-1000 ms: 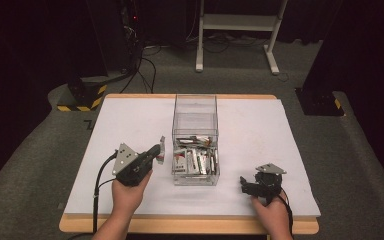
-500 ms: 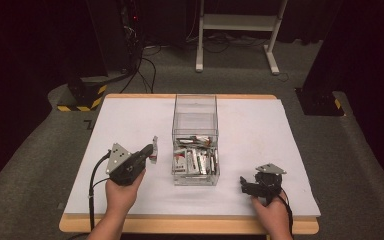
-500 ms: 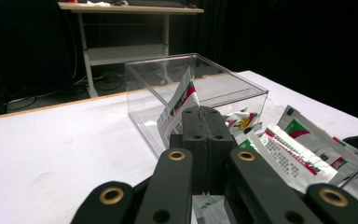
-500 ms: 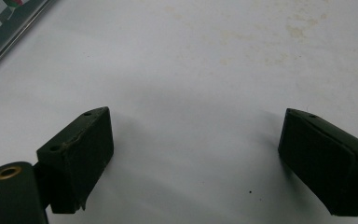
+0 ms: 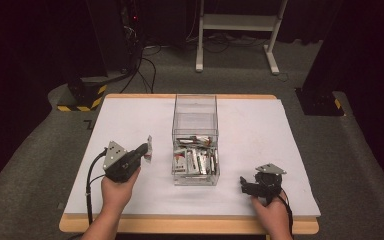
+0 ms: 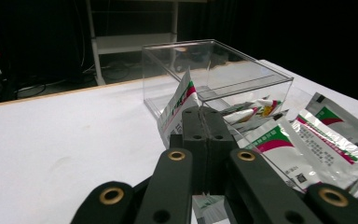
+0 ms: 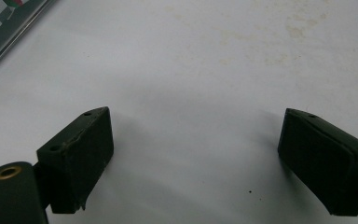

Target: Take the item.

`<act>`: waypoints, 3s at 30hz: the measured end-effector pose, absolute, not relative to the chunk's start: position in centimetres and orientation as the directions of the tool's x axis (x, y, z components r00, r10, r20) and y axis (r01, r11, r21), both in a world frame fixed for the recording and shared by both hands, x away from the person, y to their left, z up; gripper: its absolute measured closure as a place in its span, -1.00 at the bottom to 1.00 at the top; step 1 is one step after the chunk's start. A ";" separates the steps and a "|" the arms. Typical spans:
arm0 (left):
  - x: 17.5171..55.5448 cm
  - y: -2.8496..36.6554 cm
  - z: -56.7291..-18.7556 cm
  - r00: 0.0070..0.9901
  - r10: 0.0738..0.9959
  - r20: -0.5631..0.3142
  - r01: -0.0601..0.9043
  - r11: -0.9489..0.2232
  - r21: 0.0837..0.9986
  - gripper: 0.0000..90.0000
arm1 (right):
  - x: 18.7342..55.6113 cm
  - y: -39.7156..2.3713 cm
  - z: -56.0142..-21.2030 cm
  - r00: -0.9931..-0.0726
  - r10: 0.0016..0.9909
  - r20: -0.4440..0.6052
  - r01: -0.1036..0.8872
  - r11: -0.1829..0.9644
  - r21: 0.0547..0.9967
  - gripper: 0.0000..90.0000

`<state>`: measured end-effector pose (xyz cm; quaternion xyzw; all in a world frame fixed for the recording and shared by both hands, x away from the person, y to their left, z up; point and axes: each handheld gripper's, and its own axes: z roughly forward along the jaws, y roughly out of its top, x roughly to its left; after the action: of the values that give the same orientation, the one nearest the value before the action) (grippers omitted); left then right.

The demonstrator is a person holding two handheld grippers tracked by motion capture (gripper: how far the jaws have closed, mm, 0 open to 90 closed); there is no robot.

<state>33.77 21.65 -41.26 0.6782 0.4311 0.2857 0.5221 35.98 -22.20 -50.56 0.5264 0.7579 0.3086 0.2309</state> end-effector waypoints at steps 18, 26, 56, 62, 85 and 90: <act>36.8 22.9 -42.2 0.432 0.899 -0.064 0.339 -0.097 0.936 0.99 | 36.0 -22.2 -50.6 -0.339 0.940 -0.024 0.655 0.255 0.711 -0.77; 38.4 23.2 -42.9 0.428 0.900 -0.080 0.373 -0.095 0.923 0.99 | 36.0 -22.2 -50.6 -0.340 0.940 -0.024 0.655 0.255 0.711 -0.77; 43.7 23.1 -45.5 0.376 0.922 -0.095 0.482 -0.107 0.870 0.99 | 36.0 -22.2 -50.6 -0.341 0.940 -0.025 0.654 0.256 0.712 -0.76; 44.2 22.8 -46.2 0.371 0.922 -0.112 0.502 -0.098 0.859 0.99 | 35.9 -22.2 -50.6 -0.339 0.940 -0.023 0.656 0.254 0.711 -0.76; 44.2 24.1 -46.2 0.309 0.946 -0.101 0.503 -0.072 0.862 0.50 | 35.9 -22.2 -50.6 -0.340 0.940 -0.024 0.655 0.255 0.711 -0.76; 43.9 24.1 -45.9 0.314 0.945 -0.092 0.496 -0.081 0.865 0.44 | 35.9 -22.2 -50.6 -0.340 0.940 -0.024 0.655 0.255 0.711 -0.76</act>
<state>43.94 24.09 -45.86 0.6872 0.5241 0.2609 0.4300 35.92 -22.19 -50.56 0.5262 0.7579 0.3091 0.2305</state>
